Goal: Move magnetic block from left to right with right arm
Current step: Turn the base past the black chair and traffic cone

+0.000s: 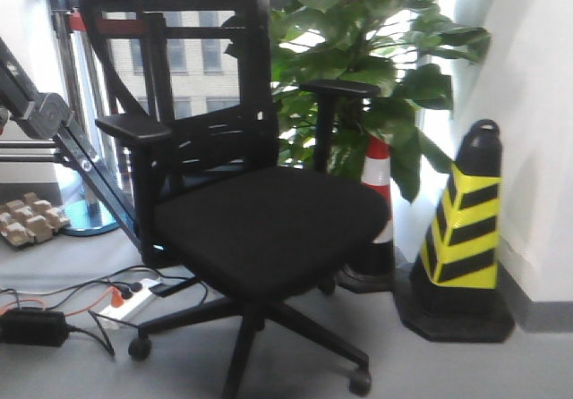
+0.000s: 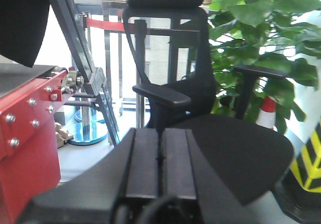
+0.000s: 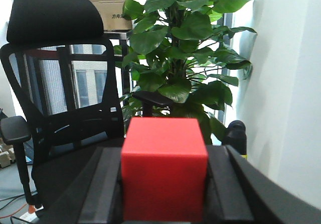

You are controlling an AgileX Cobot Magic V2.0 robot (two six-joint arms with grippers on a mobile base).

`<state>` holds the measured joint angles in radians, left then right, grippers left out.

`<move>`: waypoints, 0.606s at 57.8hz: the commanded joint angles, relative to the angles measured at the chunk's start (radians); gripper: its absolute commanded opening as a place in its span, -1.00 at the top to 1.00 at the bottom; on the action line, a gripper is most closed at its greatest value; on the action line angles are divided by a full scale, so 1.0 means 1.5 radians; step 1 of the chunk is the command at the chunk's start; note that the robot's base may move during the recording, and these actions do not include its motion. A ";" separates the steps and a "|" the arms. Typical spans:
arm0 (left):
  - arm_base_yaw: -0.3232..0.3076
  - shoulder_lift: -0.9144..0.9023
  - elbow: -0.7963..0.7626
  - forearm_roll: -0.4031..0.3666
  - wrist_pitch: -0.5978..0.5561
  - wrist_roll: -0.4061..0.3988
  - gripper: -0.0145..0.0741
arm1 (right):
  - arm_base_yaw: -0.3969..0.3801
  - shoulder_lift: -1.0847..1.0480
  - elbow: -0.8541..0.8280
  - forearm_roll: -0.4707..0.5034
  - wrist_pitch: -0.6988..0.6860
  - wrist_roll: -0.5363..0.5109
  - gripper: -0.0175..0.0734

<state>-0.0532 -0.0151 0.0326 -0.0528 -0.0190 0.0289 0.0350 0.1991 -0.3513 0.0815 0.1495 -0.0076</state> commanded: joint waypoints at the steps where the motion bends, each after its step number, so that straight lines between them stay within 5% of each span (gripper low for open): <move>1: 0.000 -0.005 0.006 -0.003 -0.058 -0.004 0.94 | -0.005 0.007 -0.019 -0.003 -0.059 -0.007 -0.05; 35: 0.000 -0.005 0.006 -0.003 -0.058 -0.004 0.94 | -0.005 0.007 -0.019 -0.003 -0.059 -0.007 -0.05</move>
<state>-0.0532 -0.0151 0.0326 -0.0528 -0.0190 0.0289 0.0350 0.1991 -0.3513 0.0815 0.1495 -0.0076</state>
